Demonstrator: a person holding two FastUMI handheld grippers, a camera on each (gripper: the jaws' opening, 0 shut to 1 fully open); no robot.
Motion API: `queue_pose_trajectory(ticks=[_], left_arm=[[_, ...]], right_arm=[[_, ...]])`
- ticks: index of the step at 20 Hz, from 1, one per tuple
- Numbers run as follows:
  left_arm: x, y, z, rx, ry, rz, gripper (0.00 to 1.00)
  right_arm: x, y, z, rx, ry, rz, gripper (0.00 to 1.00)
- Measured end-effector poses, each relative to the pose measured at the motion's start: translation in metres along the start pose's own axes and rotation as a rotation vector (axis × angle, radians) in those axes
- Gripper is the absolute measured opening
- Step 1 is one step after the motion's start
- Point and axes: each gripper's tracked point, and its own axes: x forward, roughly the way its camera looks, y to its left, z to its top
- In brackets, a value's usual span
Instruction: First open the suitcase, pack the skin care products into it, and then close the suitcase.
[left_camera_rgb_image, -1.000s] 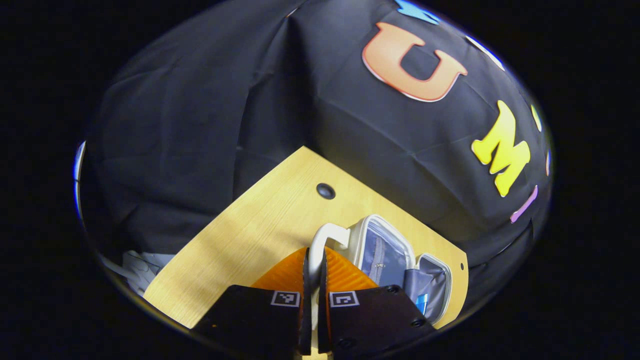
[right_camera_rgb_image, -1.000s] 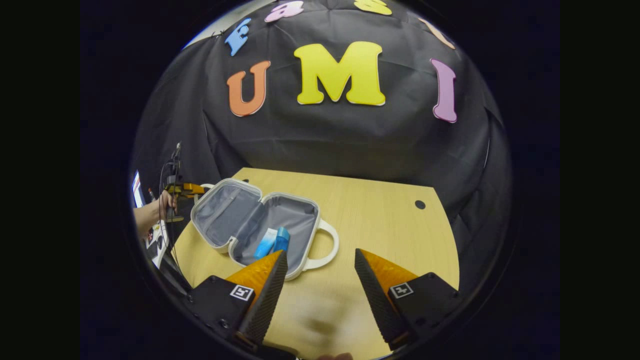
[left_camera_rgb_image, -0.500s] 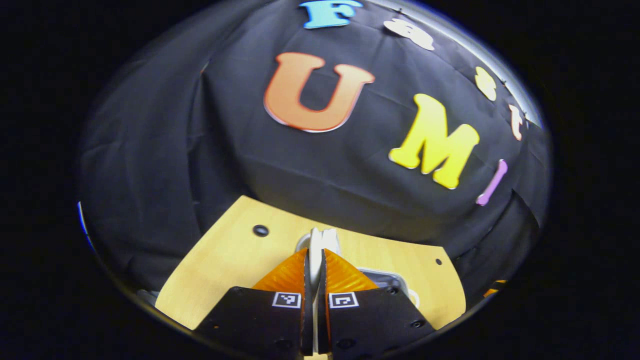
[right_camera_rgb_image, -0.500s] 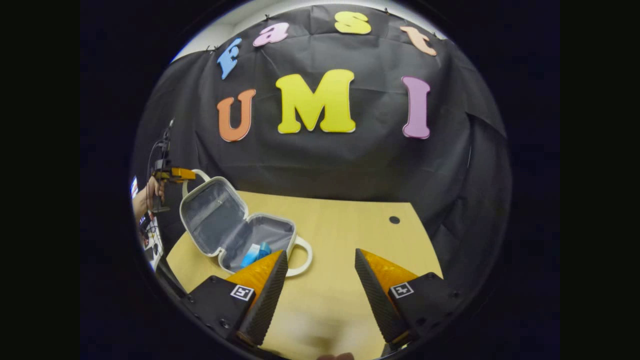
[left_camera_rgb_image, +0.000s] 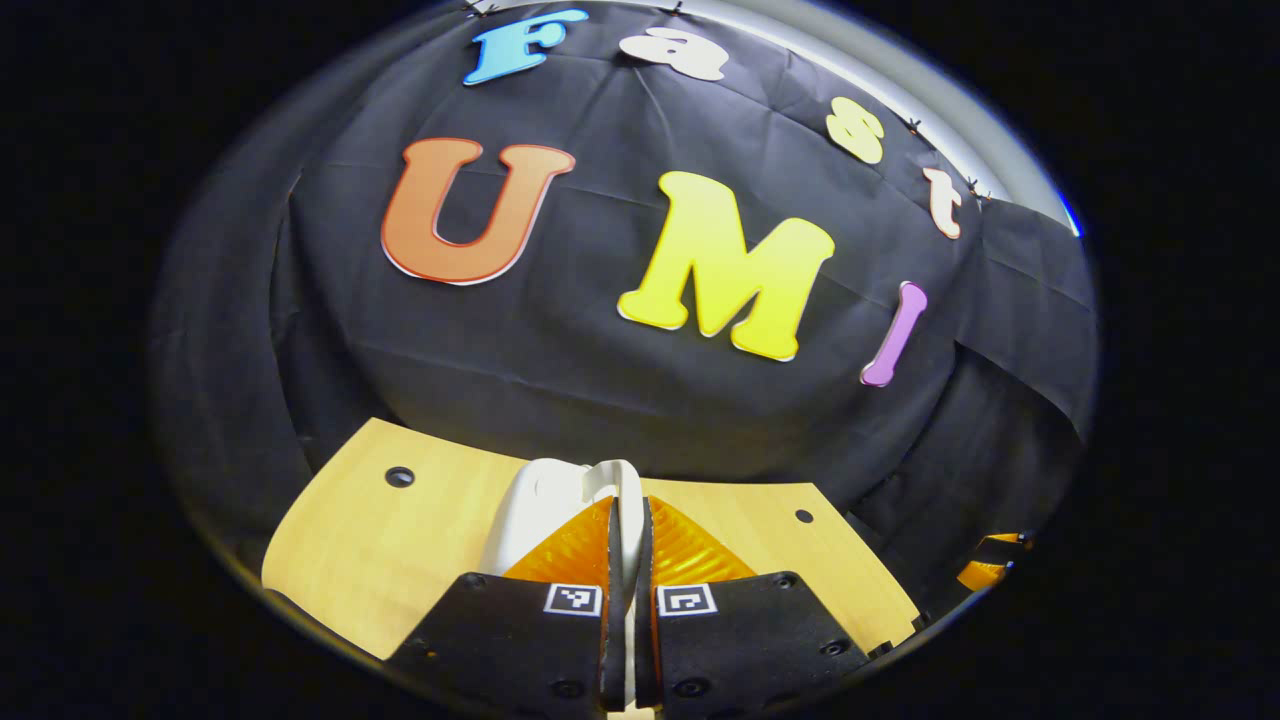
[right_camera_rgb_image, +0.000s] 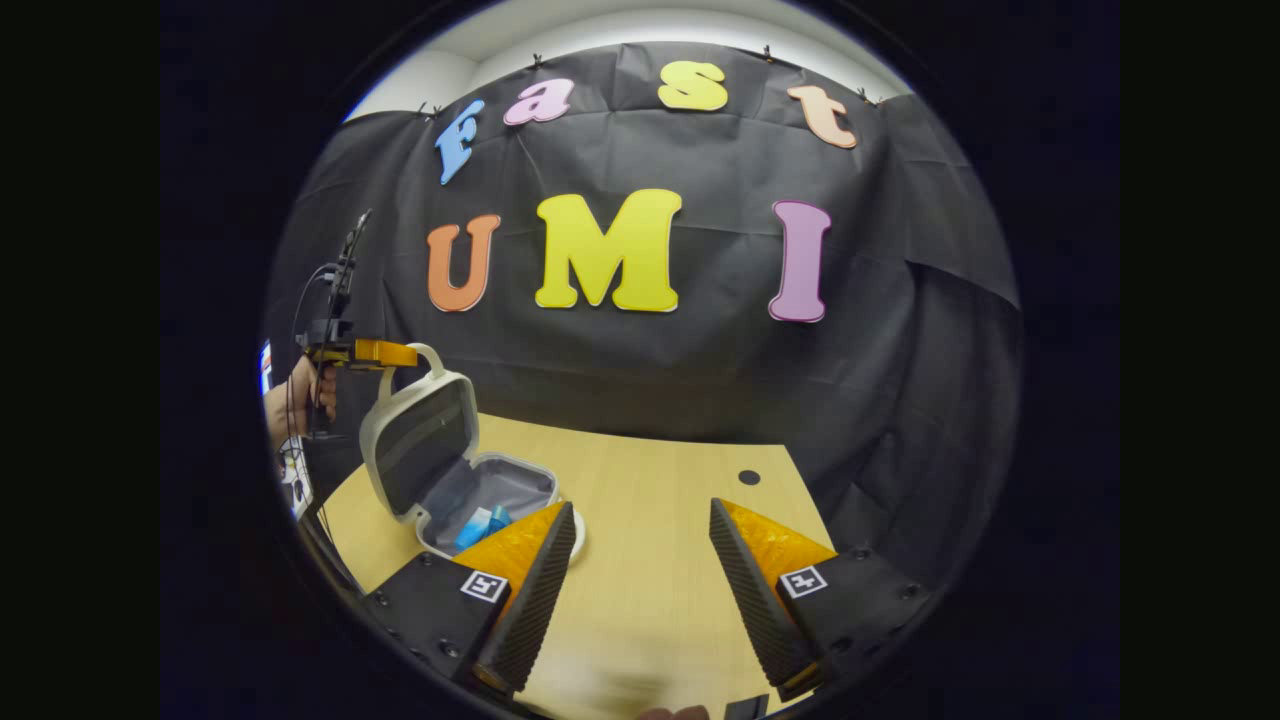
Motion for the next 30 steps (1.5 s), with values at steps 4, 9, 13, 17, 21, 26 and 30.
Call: queue_pose_trajectory(ticks=[4,9,13,17,21,26,30], left_arm=[[0.021,-0.050,-0.035,0.048,0.032,-0.049,0.06],[0.048,-0.106,-0.101,0.122,0.107,-0.090,0.06],[0.069,-0.128,-0.167,0.201,0.207,-0.097,0.06],[0.084,-0.138,-0.222,0.232,0.295,-0.098,0.07],[0.100,-0.140,-0.250,0.242,0.339,-0.083,0.07],[0.106,-0.145,-0.268,0.259,0.338,-0.022,0.09],[0.099,-0.151,-0.271,0.158,0.374,-0.024,0.23]], right_arm=[[-0.007,-0.017,-0.003,0.030,-0.020,-0.025,0.80],[-0.011,-0.047,-0.011,0.020,-0.008,-0.073,0.80],[-0.013,-0.069,-0.020,0.025,0.024,-0.107,0.80],[-0.014,-0.087,-0.031,0.036,0.064,-0.139,0.80],[-0.008,-0.097,-0.038,0.047,0.100,-0.152,0.80],[0.006,-0.101,-0.040,0.046,0.113,-0.143,0.80],[0.015,-0.090,-0.035,0.034,0.116,-0.121,0.80]])
